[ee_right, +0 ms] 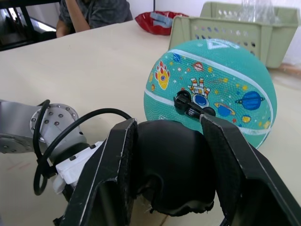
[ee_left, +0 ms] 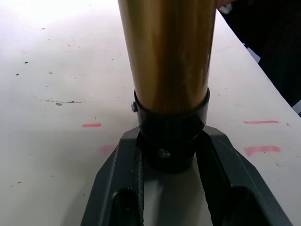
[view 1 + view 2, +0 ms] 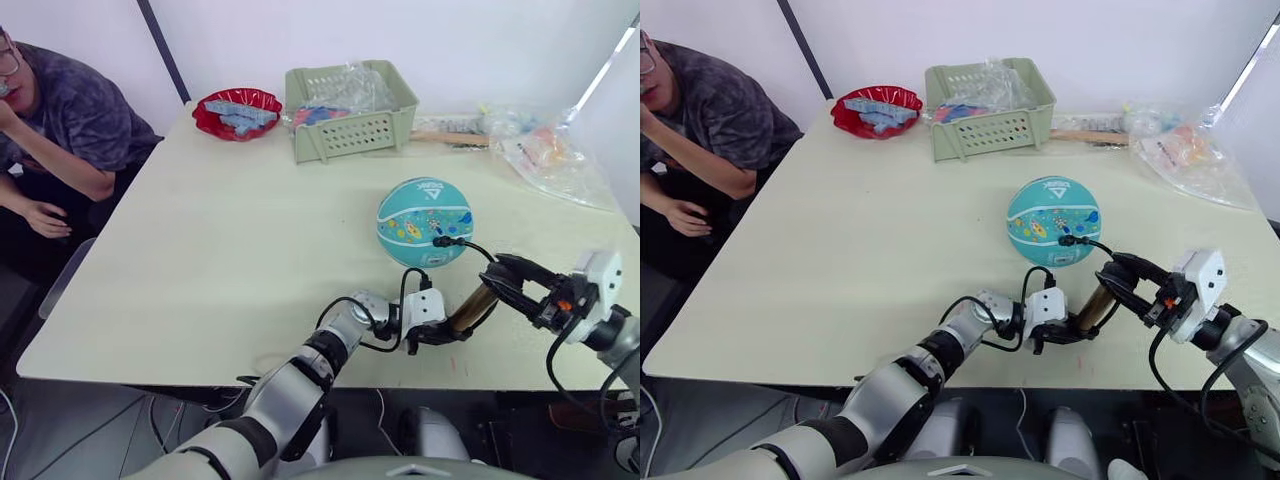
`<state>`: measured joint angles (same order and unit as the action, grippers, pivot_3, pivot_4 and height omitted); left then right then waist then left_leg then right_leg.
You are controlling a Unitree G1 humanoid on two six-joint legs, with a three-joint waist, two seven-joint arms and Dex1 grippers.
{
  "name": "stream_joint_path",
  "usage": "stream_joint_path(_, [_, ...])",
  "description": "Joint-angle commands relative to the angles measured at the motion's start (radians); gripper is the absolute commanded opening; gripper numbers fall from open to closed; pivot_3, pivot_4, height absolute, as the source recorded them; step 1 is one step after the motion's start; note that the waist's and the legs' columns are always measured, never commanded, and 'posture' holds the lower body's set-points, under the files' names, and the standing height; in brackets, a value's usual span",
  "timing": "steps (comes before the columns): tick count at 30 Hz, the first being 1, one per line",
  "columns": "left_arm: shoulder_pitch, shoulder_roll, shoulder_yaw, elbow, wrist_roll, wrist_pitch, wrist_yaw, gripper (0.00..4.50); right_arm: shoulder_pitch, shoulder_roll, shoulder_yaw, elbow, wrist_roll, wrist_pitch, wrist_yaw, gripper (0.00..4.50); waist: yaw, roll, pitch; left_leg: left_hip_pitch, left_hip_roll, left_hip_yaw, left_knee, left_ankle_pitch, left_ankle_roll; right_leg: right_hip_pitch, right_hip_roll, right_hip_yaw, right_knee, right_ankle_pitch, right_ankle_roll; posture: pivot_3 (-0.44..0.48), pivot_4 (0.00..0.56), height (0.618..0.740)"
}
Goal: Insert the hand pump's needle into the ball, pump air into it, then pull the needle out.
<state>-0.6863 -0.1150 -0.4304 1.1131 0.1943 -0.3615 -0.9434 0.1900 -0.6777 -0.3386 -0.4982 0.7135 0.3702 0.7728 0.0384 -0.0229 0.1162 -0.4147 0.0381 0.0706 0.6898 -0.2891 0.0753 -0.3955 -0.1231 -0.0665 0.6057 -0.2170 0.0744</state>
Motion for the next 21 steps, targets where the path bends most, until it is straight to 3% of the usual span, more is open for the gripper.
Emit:
stream_joint_path(1, [0.052, 0.049, -0.046, 0.113, 0.081, 0.059, 0.006, 1.11, -0.064, -0.063, -0.166, -0.086, 0.182, 0.065, -0.031, 1.63, 0.001, 0.001, 0.003, 0.0, -0.001, 0.001, 0.0, 0.0, 0.0, 0.0, -0.001, 0.0, 0.0, 0.0, 0.0, 0.0, 0.15, 0.738])
stream_joint_path(10, [0.05, 0.048, -0.05, 0.116, 0.084, 0.055, 0.003, 1.11, -0.199, -0.225, -0.391, -0.043, 0.379, 0.188, -0.076, 1.63, 0.0, 0.001, 0.005, 0.0, -0.001, 0.0, 0.0, 0.0, 0.0, 0.0, 0.0, 0.0, 0.0, 0.0, 0.0, 0.0, 0.15, 0.738])
stream_joint_path(16, [0.051, 0.043, -0.054, 0.12, 0.088, 0.054, 0.006, 1.11, -0.29, -0.312, -0.462, -0.007, 0.467, 0.261, -0.108, 1.63, 0.0, 0.002, 0.008, -0.001, -0.001, 0.0, 0.0, 0.0, 0.0, 0.0, 0.0, 0.0, 0.0, 0.0, 0.0, 0.0, 0.15, 0.738])
stream_joint_path(21, [0.049, 0.042, -0.054, 0.124, 0.088, 0.054, 0.008, 1.11, -0.29, -0.303, -0.467, -0.006, 0.456, 0.279, -0.103, 1.63, 0.0, 0.003, 0.01, -0.002, -0.001, 0.001, 0.0, 0.0, 0.0, 0.0, -0.001, 0.001, 0.0, 0.0, 0.0, 0.0, 0.15, 0.738])
